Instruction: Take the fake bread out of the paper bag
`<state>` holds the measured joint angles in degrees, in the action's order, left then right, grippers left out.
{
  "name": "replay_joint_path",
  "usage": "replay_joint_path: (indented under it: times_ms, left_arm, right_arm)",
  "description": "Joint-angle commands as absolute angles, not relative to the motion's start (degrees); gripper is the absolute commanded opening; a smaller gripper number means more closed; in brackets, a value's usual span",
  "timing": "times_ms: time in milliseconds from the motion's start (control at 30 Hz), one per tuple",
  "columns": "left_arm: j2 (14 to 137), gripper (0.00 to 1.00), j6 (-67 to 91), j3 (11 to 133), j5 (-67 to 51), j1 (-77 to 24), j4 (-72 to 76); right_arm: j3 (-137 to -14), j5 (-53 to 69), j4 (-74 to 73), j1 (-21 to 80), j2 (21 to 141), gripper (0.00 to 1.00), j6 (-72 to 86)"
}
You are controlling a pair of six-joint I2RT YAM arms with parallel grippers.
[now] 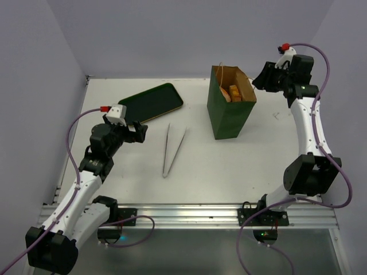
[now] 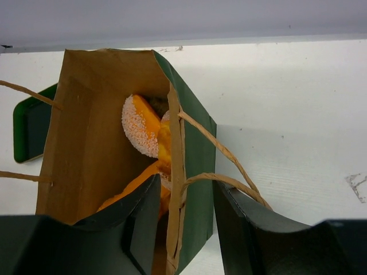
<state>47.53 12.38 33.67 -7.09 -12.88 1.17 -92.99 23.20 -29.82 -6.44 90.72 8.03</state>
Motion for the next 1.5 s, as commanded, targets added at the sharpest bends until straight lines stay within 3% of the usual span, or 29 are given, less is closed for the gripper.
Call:
replay_joint_path:
  times_ms: [0, 300, 500, 700, 733, 1133, 1333, 1467]
  left_arm:
    - [47.55, 1.0, 11.25, 36.56, -8.09, -12.92, 1.85]
    - [47.46, 1.0, 11.16, 36.48, -8.26, -12.92, 1.85]
    - [47.55, 1.0, 11.08, 36.48, -8.61, -12.92, 1.85]
    - [47.46, 1.0, 11.16, 36.56, -8.96, -12.92, 1.93]
    - [47.55, 1.0, 11.16, 36.56, -9.14, -12.92, 1.93]
    - [51.5, 1.0, 12.3, 36.3, -24.26, -14.06, 5.01]
    - [53.7, 1.0, 12.39, 36.65, -26.8, -15.99, 4.75]
    - [57.03, 1.0, 12.13, 37.79, -26.46, -18.01, 2.38]
  right_arm:
    - [-93.34, 23.03, -29.44, -6.15, 91.05, 0.46, 5.36]
    - [-93.95, 20.4, -31.64, -2.9, 94.3, 0.48, 1.85]
    - [-95.27, 17.41, -33.14, -1.14, 96.5, 0.42, 0.53]
    - [-95.98, 16.08, -33.05, -0.44, 96.77, 0.01, -1.76]
    - [-96.06, 16.08, -32.96, -0.44, 96.51, 0.0, -1.76]
    - [-100.11, 4.67, -27.52, -0.44, 89.74, 0.0, -8.69]
    - [-89.49, 2.98, -21.19, 1.4, 82.02, 0.0, -15.72]
    - [-74.85, 4.92, -19.16, 4.48, 77.0, 0.0, -20.65]
